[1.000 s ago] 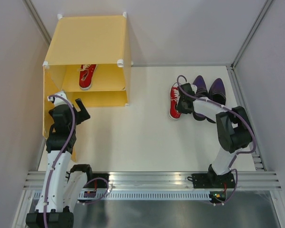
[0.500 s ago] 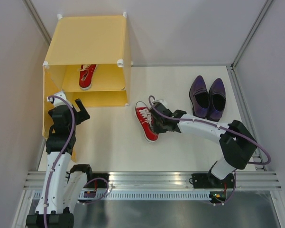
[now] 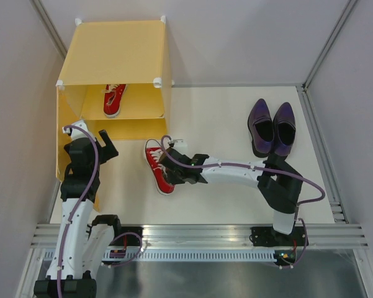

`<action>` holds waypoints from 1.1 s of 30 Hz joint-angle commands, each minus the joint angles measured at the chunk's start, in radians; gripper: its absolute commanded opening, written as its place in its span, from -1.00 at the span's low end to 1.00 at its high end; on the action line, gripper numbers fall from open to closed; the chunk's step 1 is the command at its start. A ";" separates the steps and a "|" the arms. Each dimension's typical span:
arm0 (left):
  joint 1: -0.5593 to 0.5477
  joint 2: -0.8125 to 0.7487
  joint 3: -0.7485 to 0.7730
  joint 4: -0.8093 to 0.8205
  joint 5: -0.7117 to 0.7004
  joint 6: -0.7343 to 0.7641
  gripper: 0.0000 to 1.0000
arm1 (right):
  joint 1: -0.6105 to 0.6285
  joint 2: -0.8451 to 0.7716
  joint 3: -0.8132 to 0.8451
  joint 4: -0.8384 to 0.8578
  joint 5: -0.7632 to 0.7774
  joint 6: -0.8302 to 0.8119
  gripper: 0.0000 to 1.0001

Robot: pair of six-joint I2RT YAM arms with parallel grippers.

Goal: Place and organize the shoes in the shoe cabinet

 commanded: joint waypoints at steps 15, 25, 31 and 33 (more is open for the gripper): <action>-0.002 0.000 -0.001 0.002 -0.044 -0.030 1.00 | 0.040 0.199 0.181 0.072 0.143 0.154 -0.30; 0.007 0.044 0.051 -0.103 -0.154 -0.103 0.99 | 0.052 0.024 0.098 0.116 0.164 0.035 0.30; 0.113 0.055 0.105 -0.170 -0.128 -0.173 0.99 | 0.054 -0.113 -0.003 0.138 0.201 -0.045 0.39; 0.166 0.064 0.126 -0.186 -0.125 -0.179 0.99 | 0.054 -0.139 -0.044 0.150 0.204 -0.064 0.46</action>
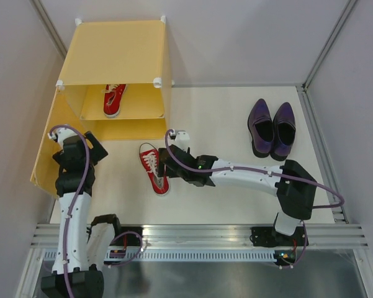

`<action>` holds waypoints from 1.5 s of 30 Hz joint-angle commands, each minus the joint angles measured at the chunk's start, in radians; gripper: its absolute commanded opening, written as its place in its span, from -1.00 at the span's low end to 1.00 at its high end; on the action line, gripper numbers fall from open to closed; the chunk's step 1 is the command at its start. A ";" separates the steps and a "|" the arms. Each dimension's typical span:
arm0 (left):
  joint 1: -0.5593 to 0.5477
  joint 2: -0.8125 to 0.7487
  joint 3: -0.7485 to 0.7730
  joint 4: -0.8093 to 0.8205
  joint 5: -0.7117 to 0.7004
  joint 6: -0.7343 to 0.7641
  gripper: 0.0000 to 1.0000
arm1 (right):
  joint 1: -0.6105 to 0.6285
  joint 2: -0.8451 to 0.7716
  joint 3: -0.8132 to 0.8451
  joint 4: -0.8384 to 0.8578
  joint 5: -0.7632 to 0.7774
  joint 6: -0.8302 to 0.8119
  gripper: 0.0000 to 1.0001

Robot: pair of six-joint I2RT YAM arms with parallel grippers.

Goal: Place and organize the shoes in the shoe cabinet

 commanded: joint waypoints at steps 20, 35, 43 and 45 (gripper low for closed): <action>-0.263 0.037 -0.063 -0.098 0.392 -0.265 1.00 | -0.014 -0.381 -0.336 0.054 0.179 -0.173 0.75; -0.686 0.256 -0.240 0.084 0.151 -0.589 0.79 | -0.034 -0.429 -0.405 0.045 0.175 -0.152 0.74; -0.706 0.394 -0.264 0.178 0.123 -0.640 0.35 | -0.037 -0.461 -0.438 0.030 0.198 -0.141 0.74; -0.706 0.400 -0.261 0.178 0.128 -0.632 0.12 | -0.037 -0.469 -0.442 0.022 0.204 -0.138 0.74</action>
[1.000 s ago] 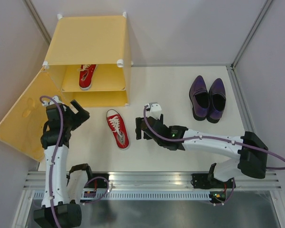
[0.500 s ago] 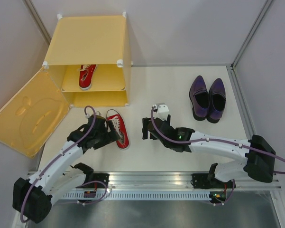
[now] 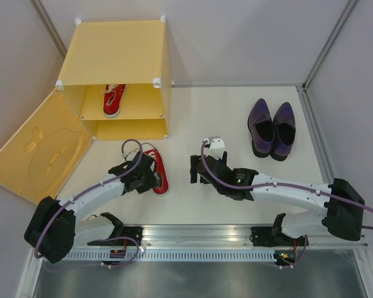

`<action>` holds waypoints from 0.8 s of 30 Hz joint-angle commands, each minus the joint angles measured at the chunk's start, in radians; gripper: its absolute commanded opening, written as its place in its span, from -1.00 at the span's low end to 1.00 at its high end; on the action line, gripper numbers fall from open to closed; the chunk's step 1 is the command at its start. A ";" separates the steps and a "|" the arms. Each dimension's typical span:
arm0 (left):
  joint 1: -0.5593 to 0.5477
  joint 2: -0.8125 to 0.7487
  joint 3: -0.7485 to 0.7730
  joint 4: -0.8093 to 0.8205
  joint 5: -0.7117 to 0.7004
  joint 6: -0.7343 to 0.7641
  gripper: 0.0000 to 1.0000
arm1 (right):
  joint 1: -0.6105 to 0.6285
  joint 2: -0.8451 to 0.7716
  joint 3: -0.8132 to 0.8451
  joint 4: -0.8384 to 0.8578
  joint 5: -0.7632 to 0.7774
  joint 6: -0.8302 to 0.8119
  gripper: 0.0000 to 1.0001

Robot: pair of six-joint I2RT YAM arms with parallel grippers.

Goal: Place and organize the shoes in the shoe cabinet

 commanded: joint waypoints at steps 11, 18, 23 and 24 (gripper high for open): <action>-0.004 -0.188 0.118 -0.137 -0.169 0.076 -0.95 | -0.008 -0.105 -0.022 -0.054 0.097 0.012 0.73; 0.045 -0.205 0.345 -0.223 -0.196 0.281 -0.95 | -0.008 -0.160 -0.028 -0.086 0.135 0.008 0.73; 0.126 -0.178 0.460 -0.257 -0.170 0.424 -0.95 | -0.007 -0.199 -0.034 -0.112 0.152 0.009 0.73; 0.143 -0.169 0.506 -0.263 -0.166 0.450 -0.95 | -0.008 -0.205 -0.038 -0.116 0.158 0.009 0.73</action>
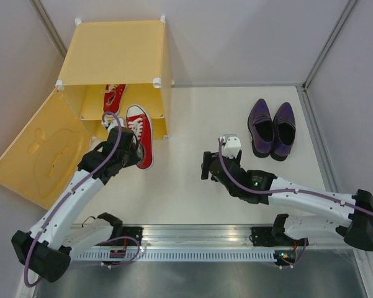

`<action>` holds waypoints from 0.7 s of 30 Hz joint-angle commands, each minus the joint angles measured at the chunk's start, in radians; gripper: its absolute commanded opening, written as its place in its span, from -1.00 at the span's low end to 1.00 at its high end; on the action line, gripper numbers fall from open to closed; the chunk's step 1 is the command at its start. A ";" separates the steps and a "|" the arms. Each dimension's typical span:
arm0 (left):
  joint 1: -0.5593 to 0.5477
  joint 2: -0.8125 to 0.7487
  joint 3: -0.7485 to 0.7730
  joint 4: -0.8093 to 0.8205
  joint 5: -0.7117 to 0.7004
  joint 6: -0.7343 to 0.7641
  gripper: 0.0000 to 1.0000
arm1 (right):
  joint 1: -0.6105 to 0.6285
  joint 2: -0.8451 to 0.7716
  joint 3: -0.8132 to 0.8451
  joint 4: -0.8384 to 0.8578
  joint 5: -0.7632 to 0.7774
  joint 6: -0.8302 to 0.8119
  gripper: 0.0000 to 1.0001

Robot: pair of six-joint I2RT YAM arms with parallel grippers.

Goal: Place and organize the shoes in the shoe cabinet

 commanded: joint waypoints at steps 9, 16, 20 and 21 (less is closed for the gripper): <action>0.215 0.252 0.398 0.060 0.035 0.380 -0.95 | -0.002 -0.079 -0.022 -0.034 0.076 -0.006 0.72; 0.258 0.446 0.553 0.093 0.079 0.450 -0.95 | -0.004 -0.096 -0.025 -0.060 0.097 -0.009 0.73; 0.274 0.518 0.624 0.096 0.075 0.473 -0.95 | -0.005 -0.107 -0.025 -0.078 0.107 -0.009 0.73; 0.277 0.529 0.648 0.096 0.076 0.475 -0.95 | -0.007 -0.108 -0.025 -0.083 0.111 -0.008 0.72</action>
